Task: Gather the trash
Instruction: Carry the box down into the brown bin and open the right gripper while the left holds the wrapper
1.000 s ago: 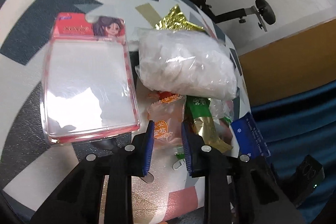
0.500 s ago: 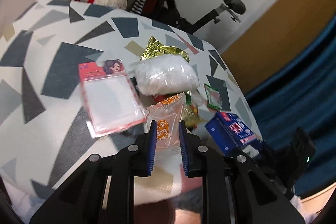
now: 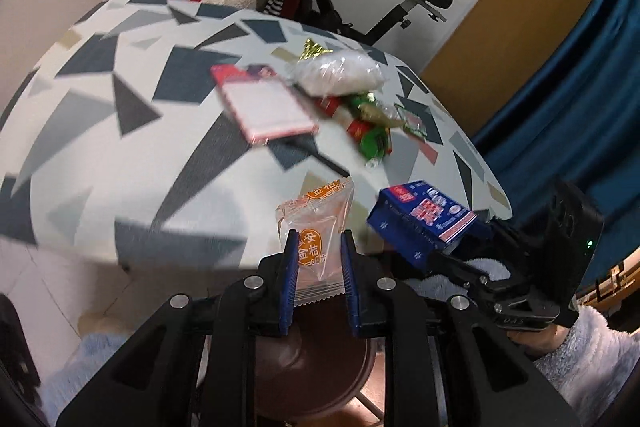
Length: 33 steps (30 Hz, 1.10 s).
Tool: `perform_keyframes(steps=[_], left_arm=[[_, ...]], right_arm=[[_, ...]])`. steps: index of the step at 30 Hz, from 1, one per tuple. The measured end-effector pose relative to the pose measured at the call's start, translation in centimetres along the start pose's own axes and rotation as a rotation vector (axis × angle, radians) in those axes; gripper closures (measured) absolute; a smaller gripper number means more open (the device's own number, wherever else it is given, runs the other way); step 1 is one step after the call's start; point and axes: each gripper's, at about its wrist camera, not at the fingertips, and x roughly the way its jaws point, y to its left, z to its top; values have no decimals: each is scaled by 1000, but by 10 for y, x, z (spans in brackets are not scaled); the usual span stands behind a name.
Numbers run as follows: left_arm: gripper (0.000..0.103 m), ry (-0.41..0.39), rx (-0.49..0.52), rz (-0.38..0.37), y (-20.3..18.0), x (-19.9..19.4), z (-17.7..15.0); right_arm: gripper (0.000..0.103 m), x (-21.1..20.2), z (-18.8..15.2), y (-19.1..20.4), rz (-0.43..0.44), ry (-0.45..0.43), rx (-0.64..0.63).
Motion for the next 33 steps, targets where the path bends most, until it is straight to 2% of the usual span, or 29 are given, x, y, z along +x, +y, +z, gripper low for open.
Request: perform_keyframes(steps=[8,11,15,21,23,27,33], left_arm=[[83,-3,-41,-4,14,-4,-40],[83,35,-27,23,16,4,-53],[83,33,-21,3,18,9,-63],[83,1,38,-2,11,19,-75],[83,23,36,5,11,28,-80],[83,12,11,17,17,31,-80],[83,23,-89,17,38,38,-79]], right_arm=[[23,19,-39,36,116,95,-9],[23,34,-50,38,155,165,33],[23,51,-61,38,158,218,57],[23,74,-72,25,115,233,113],[23,82,-74,21,102,255,127],[23,95,-81,18,90,293,135],[22,98,-85,12,80,320,151]])
